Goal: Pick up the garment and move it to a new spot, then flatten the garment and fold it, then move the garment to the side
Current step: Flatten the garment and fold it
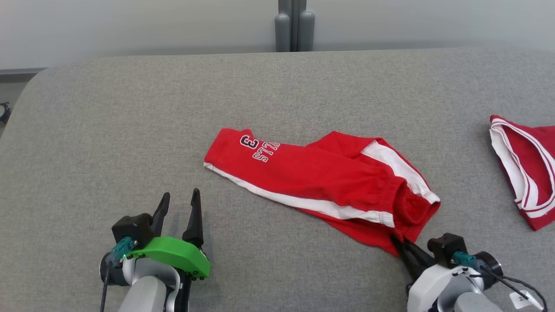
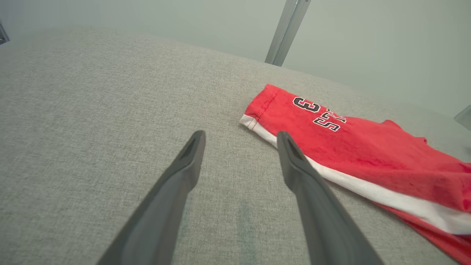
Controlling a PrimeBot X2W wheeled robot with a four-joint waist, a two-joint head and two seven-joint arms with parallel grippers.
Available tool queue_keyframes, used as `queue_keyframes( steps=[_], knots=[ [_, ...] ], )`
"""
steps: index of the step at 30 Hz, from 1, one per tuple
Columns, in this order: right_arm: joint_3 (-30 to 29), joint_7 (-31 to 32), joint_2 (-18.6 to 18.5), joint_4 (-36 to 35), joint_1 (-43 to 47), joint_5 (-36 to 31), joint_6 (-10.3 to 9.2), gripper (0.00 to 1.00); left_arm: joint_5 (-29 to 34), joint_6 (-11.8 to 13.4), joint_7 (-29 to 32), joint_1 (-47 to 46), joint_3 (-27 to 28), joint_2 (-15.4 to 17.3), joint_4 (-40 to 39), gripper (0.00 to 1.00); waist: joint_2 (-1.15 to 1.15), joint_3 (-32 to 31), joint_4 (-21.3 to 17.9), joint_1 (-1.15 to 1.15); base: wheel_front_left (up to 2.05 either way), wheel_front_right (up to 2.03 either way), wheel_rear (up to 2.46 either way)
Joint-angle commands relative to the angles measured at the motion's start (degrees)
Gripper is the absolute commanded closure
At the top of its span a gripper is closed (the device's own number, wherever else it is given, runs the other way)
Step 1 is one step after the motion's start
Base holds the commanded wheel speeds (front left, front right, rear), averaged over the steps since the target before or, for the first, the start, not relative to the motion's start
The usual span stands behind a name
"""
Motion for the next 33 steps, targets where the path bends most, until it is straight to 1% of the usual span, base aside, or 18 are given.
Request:
queue_keyframes(
  steps=[1, 4, 9, 10, 11, 12, 19, 23, 26, 29, 33],
  knots=[
    [-1.1, -0.1, -1.3, 0.4, 0.5, -0.2, -0.1, 1.0, -0.3, -0.4, 0.0, 0.8, 0.1, 0.2, -0.1, 0.0, 0.0, 0.1, -0.4, 0.0, 0.0, 0.0, 0.0],
    [-2.0, -0.1, -3.6, 0.4, 1.6, 0.2, -0.1, 1.0, -1.0, -0.7, 0.0, 0.4, -0.6, 0.2, 0.2, 0.0, 0.0, 0.3, -1.1, 0.0, 0.0, 0.0, 0.0],
    [-1.0, 0.0, -8.6, 0.8, 1.5, 2.0, -0.12, 1.0, -1.6, -0.9, 0.0, -0.4, -1.6, 0.2, 1.1, 0.0, 0.0, 0.7, -2.5, 0.0, 0.0, 0.0, 0.0],
    [-0.7, 0.0, -9.5, 0.9, 1.2, 2.5, -0.12, 0.91, -1.7, -1.0, 0.0, -0.6, -1.9, 0.2, 1.2, 0.0, 0.0, 0.8, -2.8, 0.0, 0.0, 0.0, 0.0],
    [-0.8, 0.0, -10.1, 1.0, 0.9, 3.1, -0.12, 0.19, -1.6, -1.0, 0.0, -0.8, -2.2, 0.2, 1.5, 0.0, 0.0, 0.9, -3.0, 0.0, 0.0, 0.0, 0.0],
    [-0.9, 0.0, -10.5, 0.9, 0.6, 3.8, -0.11, 0.0, -1.7, -1.0, 0.0, -0.9, -2.3, 0.2, 1.5, 0.0, 0.0, 1.0, -3.2, 0.0, 0.0, 0.0, 0.0],
    [-0.7, 0.0, -13.1, -4.4, 0.5, 8.2, -0.11, 0.0, -2.7, -1.8, 0.0, -1.2, -3.9, 0.2, 1.8, 0.0, 0.0, 1.0, -4.4, 0.0, 0.0, 0.0, 0.0],
    [-3.8, -0.1, -14.6, -9.6, 2.6, 9.5, -0.11, 0.0, -4.5, -2.9, 0.0, -0.6, -5.8, 0.2, 1.7, 0.0, 0.0, 0.6, -4.9, 0.0, 0.0, 0.0, 0.0],
    [-7.4, -0.1, -14.1, -13.9, 4.3, 8.6, -0.11, 0.0, -5.7, -3.4, 0.0, -0.2, -7.1, 0.2, 2.8, 0.0, 0.0, 0.3, -5.7, 0.0, 0.0, 0.0, 0.0],
    [-10.5, -0.1, -12.7, -18.0, 5.6, 7.3, -0.1, 0.0, -6.6, -3.6, 0.0, -0.7, -8.6, 0.2, 4.7, 0.0, 0.0, 0.5, -6.8, 0.0, 0.0, 0.0, 0.0],
    [-11.9, -0.1, -10.4, -21.4, 6.0, 5.6, -0.1, 0.0, -8.2, -3.9, 0.0, -2.2, -9.2, 0.2, 7.1, 0.0, 0.0, 1.1, -8.5, 0.0, 0.0, 0.0, 0.0]
  ],
)
